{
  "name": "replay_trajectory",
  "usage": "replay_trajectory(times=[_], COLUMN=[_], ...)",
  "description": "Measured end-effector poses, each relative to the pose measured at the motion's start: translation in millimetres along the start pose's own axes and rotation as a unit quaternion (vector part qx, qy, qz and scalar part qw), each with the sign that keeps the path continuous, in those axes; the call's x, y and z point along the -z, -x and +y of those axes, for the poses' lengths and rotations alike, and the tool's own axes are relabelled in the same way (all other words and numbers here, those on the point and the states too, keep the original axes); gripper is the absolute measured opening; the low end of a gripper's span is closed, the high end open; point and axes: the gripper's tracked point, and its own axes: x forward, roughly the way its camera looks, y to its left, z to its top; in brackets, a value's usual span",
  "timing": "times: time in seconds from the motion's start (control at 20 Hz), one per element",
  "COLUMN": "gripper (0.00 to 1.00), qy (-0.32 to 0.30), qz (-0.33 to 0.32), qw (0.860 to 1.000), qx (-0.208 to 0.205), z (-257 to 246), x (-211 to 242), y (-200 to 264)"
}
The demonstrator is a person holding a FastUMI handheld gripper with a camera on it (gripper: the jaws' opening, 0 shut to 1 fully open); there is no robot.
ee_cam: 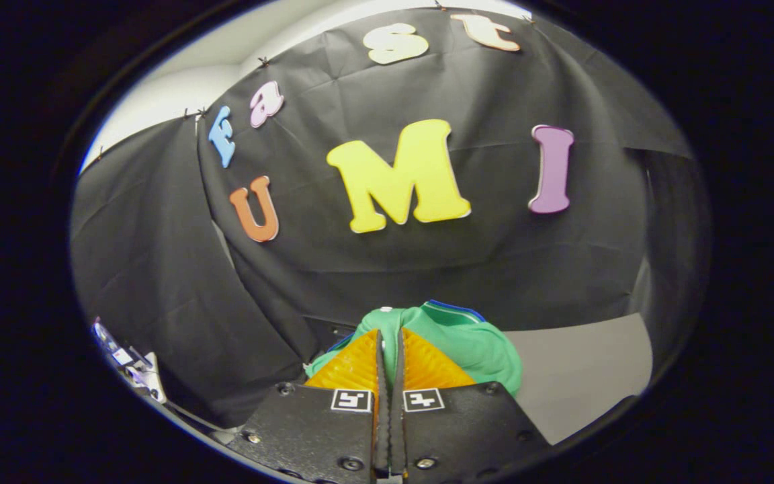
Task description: Put the clothes into the washing machine and then close the washing machine lid.
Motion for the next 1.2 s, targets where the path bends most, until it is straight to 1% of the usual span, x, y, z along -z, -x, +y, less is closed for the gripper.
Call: replay_trajectory(times=[0.3,0.4,0.6,0.85,1.2], gripper=[0.04,0.04,0.04,0.04,0.04], qy=[0.014,0.02,0.006,0.019,-0.003], qz=[0.028,0.035,0.062,0.098,0.144], qw=[0.999,0.998,0.996,0.994,0.99], qx=[-0.041,-0.045,-0.057,-0.037,-0.001], z=[66,81,105,109,94], x=[15,20,43,85,151], y=[-47,-60,-90,-133,-182])
